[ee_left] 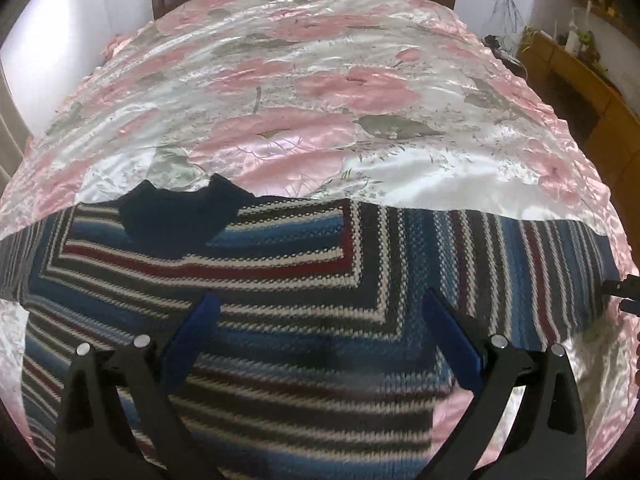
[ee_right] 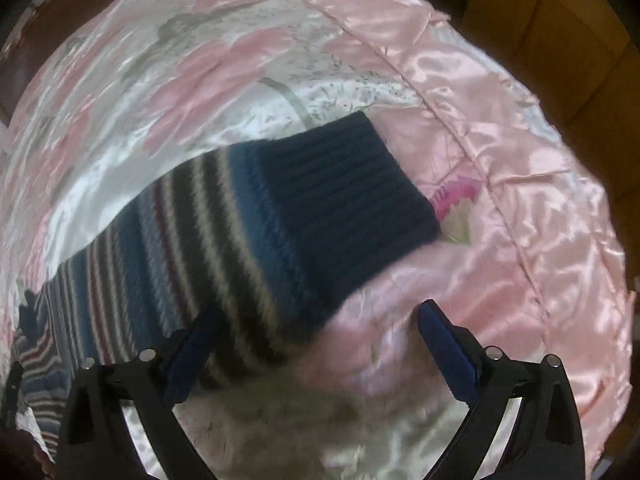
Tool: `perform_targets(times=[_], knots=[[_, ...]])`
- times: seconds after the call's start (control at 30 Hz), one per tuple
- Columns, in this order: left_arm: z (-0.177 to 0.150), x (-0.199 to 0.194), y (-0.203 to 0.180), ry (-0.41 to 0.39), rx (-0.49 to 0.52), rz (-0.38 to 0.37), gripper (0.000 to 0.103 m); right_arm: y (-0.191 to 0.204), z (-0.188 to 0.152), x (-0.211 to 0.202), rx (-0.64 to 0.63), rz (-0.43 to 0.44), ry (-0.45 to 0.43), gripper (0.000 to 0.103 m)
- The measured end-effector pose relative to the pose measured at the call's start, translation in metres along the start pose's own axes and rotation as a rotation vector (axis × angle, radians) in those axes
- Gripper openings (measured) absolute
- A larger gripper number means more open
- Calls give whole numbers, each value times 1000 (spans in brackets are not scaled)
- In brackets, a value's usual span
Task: Fold small clothes
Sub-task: 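Grasp the cuff of the sleeve with the right gripper, then fold the held sleeve across the sweater body with the right gripper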
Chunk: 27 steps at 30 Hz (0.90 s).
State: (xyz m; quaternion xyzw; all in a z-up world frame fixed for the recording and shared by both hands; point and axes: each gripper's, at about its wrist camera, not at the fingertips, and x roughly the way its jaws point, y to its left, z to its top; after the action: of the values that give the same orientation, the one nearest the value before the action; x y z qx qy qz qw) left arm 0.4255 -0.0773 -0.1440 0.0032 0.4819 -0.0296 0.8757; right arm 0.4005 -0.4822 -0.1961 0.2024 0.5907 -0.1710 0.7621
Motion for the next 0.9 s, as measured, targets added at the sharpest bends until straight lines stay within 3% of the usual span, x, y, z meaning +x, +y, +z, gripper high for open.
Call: perform_targets(times=[0.13, 0.17, 0.23, 0.3, 0.37, 0.53, 0.7, 0.9], knots=[[0, 18, 9, 11, 3, 34, 100, -6, 8, 15, 30, 10, 9, 93], [0, 20, 13, 15, -4, 38, 100, -5, 10, 14, 29, 7, -1, 88], [1, 27, 21, 27, -17, 53, 100, 0, 13, 10, 18, 5, -38, 69], [2, 30, 28, 30, -23, 67, 100, 4, 15, 4, 9, 20, -56, 34], [2, 29, 37, 27, -32, 78, 100, 8, 16, -6, 1, 71, -65, 17], [-4, 23, 55, 11, -14, 91, 100, 5, 4, -43, -7, 99, -147, 16], [-13, 29, 78, 29, -8, 129, 100, -10, -14, -8, 5, -12, -43, 16], [-16, 34, 117, 77, -56, 111, 100, 30, -20, -50, -92, -87, -217, 16]])
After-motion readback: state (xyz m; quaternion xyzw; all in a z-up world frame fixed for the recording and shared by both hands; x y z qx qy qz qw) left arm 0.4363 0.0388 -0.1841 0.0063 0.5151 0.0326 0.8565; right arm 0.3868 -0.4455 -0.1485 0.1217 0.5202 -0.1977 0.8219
